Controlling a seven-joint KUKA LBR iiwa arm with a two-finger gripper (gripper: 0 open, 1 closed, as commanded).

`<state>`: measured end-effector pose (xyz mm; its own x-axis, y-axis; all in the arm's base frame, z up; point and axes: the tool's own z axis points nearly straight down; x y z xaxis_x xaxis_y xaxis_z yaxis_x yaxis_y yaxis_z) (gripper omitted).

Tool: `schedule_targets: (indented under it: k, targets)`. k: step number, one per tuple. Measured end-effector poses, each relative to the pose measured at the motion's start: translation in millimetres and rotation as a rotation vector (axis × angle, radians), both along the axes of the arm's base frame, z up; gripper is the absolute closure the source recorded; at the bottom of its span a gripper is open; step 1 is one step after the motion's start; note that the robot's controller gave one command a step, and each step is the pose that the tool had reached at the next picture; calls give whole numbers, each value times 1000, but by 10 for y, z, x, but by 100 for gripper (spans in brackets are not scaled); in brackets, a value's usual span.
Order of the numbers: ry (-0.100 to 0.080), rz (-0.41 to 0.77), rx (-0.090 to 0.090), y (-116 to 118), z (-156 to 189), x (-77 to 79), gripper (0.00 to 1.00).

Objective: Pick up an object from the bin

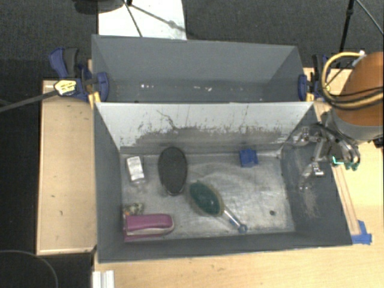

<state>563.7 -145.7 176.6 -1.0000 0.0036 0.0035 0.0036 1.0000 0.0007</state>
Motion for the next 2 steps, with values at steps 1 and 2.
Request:
schedule_targets:
  k: [1,2]
  targets:
    - [0,-149,2,650,-958,67,0]
    - [-14,-172,3,1174,-226,271,0]
